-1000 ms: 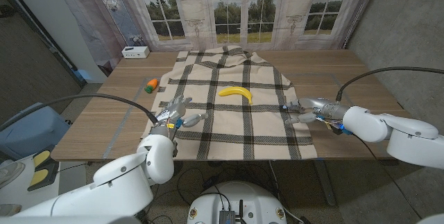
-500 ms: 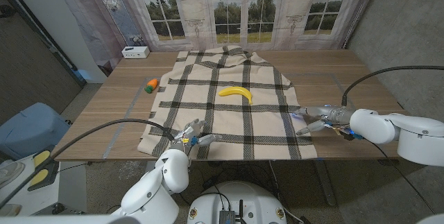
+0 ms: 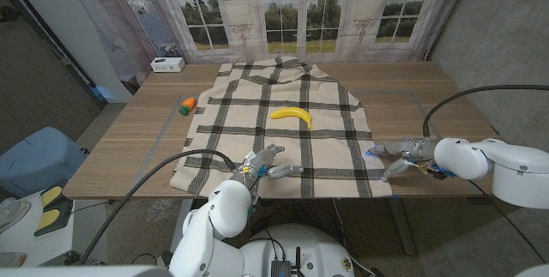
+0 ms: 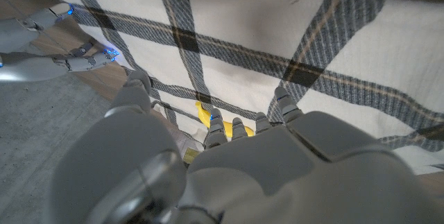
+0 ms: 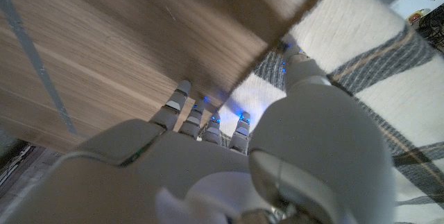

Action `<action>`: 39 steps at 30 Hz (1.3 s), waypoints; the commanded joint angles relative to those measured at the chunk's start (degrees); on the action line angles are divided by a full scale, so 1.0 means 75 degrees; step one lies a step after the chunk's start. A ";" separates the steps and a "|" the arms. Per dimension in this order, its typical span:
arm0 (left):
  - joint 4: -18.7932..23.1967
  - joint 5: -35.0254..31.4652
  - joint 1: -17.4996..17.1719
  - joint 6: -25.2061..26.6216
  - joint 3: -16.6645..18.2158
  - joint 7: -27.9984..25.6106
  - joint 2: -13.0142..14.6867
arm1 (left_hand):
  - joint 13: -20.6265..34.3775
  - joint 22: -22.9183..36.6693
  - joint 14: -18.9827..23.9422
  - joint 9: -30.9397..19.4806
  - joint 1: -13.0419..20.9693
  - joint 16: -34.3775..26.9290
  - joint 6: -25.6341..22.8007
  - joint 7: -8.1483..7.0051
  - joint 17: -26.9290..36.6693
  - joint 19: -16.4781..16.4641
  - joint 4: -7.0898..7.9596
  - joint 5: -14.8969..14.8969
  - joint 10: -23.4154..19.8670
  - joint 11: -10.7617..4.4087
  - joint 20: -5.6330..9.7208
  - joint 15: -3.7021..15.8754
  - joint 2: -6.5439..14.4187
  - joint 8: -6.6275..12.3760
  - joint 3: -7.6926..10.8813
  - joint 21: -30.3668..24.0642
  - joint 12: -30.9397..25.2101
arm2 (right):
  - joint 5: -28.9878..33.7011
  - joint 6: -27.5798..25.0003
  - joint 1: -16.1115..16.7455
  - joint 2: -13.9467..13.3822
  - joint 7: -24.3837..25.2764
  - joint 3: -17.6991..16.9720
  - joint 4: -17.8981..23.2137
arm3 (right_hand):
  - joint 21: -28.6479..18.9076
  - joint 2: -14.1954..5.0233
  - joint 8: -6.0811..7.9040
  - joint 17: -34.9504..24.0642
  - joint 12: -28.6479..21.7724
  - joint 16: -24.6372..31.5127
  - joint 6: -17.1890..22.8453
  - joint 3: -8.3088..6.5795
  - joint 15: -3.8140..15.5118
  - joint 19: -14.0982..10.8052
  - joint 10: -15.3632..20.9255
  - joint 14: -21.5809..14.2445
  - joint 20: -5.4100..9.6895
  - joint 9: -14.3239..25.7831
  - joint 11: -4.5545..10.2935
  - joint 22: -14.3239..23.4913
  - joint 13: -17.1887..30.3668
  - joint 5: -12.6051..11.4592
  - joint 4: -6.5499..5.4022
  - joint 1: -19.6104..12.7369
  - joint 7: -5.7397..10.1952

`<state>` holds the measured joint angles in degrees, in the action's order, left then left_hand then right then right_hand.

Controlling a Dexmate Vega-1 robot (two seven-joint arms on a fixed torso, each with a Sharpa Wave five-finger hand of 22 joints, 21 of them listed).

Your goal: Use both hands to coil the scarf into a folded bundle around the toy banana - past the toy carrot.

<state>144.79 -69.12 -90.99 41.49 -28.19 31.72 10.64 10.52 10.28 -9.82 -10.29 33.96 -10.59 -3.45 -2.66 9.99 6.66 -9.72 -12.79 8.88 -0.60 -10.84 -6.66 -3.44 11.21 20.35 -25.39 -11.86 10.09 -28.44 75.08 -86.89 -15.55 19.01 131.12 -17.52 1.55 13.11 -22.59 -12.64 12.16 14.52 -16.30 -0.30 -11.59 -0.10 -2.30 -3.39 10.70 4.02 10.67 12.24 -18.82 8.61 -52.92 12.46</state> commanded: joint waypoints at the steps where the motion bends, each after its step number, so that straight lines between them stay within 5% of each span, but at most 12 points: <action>1: 0.0141 -0.6428 -0.0586 -0.0942 0.0349 0.1483 -0.1329 | 0.0035 0.0016 -0.0096 -0.0009 0.0061 0.0007 0.0055 -0.0021 0.0027 -0.0010 0.0038 -0.0060 0.0110 -0.0004 0.0030 0.0019 -0.0030 -0.0021 -0.0026 0.0049 0.0023 | 0.0419 0.1032 -0.0095 0.0425 0.0893 0.0767 -0.0439 | 0.0016 -0.0063 0.0356 0.0142 -0.0164 0.0151 0.1453 0.0073 0.0147 -0.0277 0.0592 -0.0390 0.0056 0.0053 0.0118 -0.0010 -0.0028 -0.0124 -0.0016 -0.0259 -0.0020; 2: 0.0142 -0.6416 -0.0600 -0.0965 0.0360 0.1458 -0.1354 | 0.0035 0.0017 -0.0095 -0.0009 0.0057 0.0005 0.0058 -0.0027 0.0027 -0.0011 0.0045 -0.0060 0.0109 -0.0005 0.0035 0.0029 -0.0034 -0.0024 -0.0032 0.0052 0.0022 | 0.0365 0.1261 -0.0017 0.0429 0.1200 0.0761 -0.0529 | -0.0016 -0.0107 0.0544 0.0214 -0.0267 0.0221 0.2379 0.0112 0.0212 -0.0525 0.1035 -0.0620 0.0081 0.0028 0.0173 -0.0012 -0.0048 -0.0173 -0.0012 -0.0388 -0.0035; 3: 0.0130 -0.6441 -0.0610 -0.0959 0.0356 0.1440 -0.1414 | 0.0035 0.0018 -0.0099 -0.0009 0.0052 0.0006 0.0057 -0.0020 0.0027 -0.0012 0.0054 -0.0061 0.0112 -0.0009 0.0032 0.0030 -0.0038 -0.0025 -0.0039 0.0057 0.0023 | 0.0361 0.1450 0.0046 0.0451 0.1486 0.0764 -0.0604 | -0.0013 -0.0101 0.0612 0.0240 -0.0309 0.0258 0.2742 0.0134 0.0267 -0.0583 0.1213 -0.0749 0.0093 0.0015 0.0195 -0.0015 -0.0054 -0.0187 -0.0013 -0.0418 -0.0047; 6: 0.0141 -0.6444 -0.0662 -0.1001 0.0380 0.1371 -0.1472 | 0.0036 0.0020 -0.0144 -0.0010 0.0036 0.0020 0.0111 -0.0010 0.0028 0.0030 0.0082 -0.0064 0.0156 -0.0005 0.0035 0.0027 -0.0048 -0.0052 -0.0063 0.0090 0.0038 | 0.0474 0.1947 0.0149 0.0591 0.2136 0.0820 -0.0835 | -0.0050 -0.0183 0.0925 0.0293 -0.0514 0.0487 0.4736 0.0206 0.0592 -0.1004 0.2209 -0.1422 0.0188 -0.0061 0.0261 -0.0017 -0.0089 -0.0263 -0.0030 -0.0625 -0.0407; 10: 0.0173 -0.6465 -0.0770 -0.1004 0.0399 0.1307 -0.1566 | 0.0037 0.0025 -0.0159 -0.0011 0.0021 0.0019 0.0142 -0.0007 0.0028 0.0036 0.0117 -0.0070 0.0183 -0.0002 0.0041 0.0033 -0.0050 -0.0068 -0.0092 0.0117 0.0044 | 0.0646 0.2543 0.0079 0.1043 0.2587 0.0961 -0.1222 | -0.0044 -0.0200 0.1014 0.0324 -0.0633 0.0589 0.5724 0.0249 0.0722 -0.1174 0.2821 -0.1785 0.0211 -0.0070 0.0298 -0.0018 -0.0107 -0.0279 -0.0025 -0.0750 -0.0820; 13: 0.0190 -0.6558 -0.0865 -0.1002 0.0381 0.1269 -0.1637 | 0.0037 0.0026 -0.0168 -0.0012 0.0017 0.0018 0.0157 0.0008 0.0029 0.0040 0.0129 -0.0073 0.0201 -0.0004 0.0043 0.0042 -0.0050 -0.0074 -0.0102 0.0129 0.0048 | 0.0770 0.3010 0.0032 0.1429 0.3028 0.1011 -0.1539 | -0.0054 -0.0533 0.1163 0.0282 -0.0729 0.0762 0.6774 0.0259 0.0934 -0.1391 0.3425 -0.2129 0.0284 -0.0044 0.0292 -0.0016 -0.0118 -0.0194 -0.0115 -0.0874 -0.1262; 26: 0.0248 -0.7169 -0.1196 -0.1066 0.0300 0.1259 -0.1959 | 0.0040 0.0032 -0.0255 -0.0015 0.0006 0.0029 0.0242 0.0028 0.0035 0.0116 0.0162 -0.0096 0.0271 0.0068 0.0030 -0.0001 -0.0124 -0.0093 -0.0188 0.0219 0.0059 | 0.2075 0.3031 -0.0060 0.2913 0.5030 0.0891 -0.2147 | -0.0068 -0.0854 0.1033 0.0256 -0.0813 0.0971 0.7110 0.0257 0.1271 -0.1574 0.4003 -0.2579 0.0407 -0.0047 0.0298 -0.0014 -0.0124 0.0005 -0.0123 -0.0991 -0.1595; 39: 0.0242 -0.7361 -0.0688 -0.1804 0.0987 0.2546 -0.2141 | 0.0041 0.0036 -0.0395 -0.0024 0.0200 0.0038 -0.0164 0.0037 0.0037 0.0109 0.0132 -0.0165 0.0291 0.0083 0.0053 0.0004 -0.0138 0.0062 -0.0214 0.0311 0.0040 | 0.2284 0.3169 -0.0061 0.3072 0.5268 0.0404 -0.2133 | -0.0059 -0.0921 0.0974 0.0339 -0.0801 0.0908 0.7186 0.0156 0.1331 -0.1623 0.4156 -0.2698 0.0376 -0.0034 0.0317 -0.0017 -0.0125 0.0058 -0.0073 -0.1082 -0.1714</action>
<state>146.68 -122.09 -98.89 31.95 -24.21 43.61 -4.35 10.52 10.26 -9.81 -10.27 34.59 -10.37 -3.91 -2.43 9.98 7.40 -8.70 -13.66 9.79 -0.29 -10.53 -6.66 -4.69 11.25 18.85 -23.29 -11.43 24.88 -5.64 74.77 -65.99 21.02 24.43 115.67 -18.13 -5.01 20.52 -19.92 -18.25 19.06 62.06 -14.71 2.36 -23.55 30.41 -22.12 -0.45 10.32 6.35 10.28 11.08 -18.62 8.01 -60.64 6.02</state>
